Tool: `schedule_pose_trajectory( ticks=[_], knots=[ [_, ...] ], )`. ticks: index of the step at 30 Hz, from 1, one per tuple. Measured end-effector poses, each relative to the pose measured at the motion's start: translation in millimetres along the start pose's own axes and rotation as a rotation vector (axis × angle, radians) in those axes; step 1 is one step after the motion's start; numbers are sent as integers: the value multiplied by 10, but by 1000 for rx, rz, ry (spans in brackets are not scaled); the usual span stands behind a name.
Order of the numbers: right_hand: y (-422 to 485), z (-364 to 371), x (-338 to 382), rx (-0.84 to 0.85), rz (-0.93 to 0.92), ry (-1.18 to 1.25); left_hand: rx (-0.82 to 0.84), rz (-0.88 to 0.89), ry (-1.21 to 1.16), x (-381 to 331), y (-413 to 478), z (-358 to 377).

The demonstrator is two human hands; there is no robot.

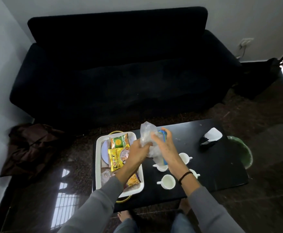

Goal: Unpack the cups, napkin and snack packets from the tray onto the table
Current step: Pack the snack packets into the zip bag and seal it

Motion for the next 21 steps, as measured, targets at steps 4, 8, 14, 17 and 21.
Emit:
schedule_pose_trajectory(
  ticks=[4,8,14,17,21],
  knots=[
    [-28,-354,-157,71,157,143,-67,95,132,-197,25,484],
    [85,-976,-230,2,172,239,-25,85,350,-286,31,1186],
    [390,-2026,-475,-114,89,371,93,109,633,-415,244,2151],
    [479,-2483,-742,-146,87,427,274,82,585,-339,438,2610],
    [511,-3117,-1130,-320,78,445,401,-47,552,-157,651,3117]
  ],
)
Point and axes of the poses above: each hand's wrist, its own y-axis towards the middle knuckle, its own z-axis out of the palm, x = y × z, the point moved 8 cm from there along y, towards the middle knuckle, and after that the axes turned 12 degrees about -z, right-handed, at the moved point
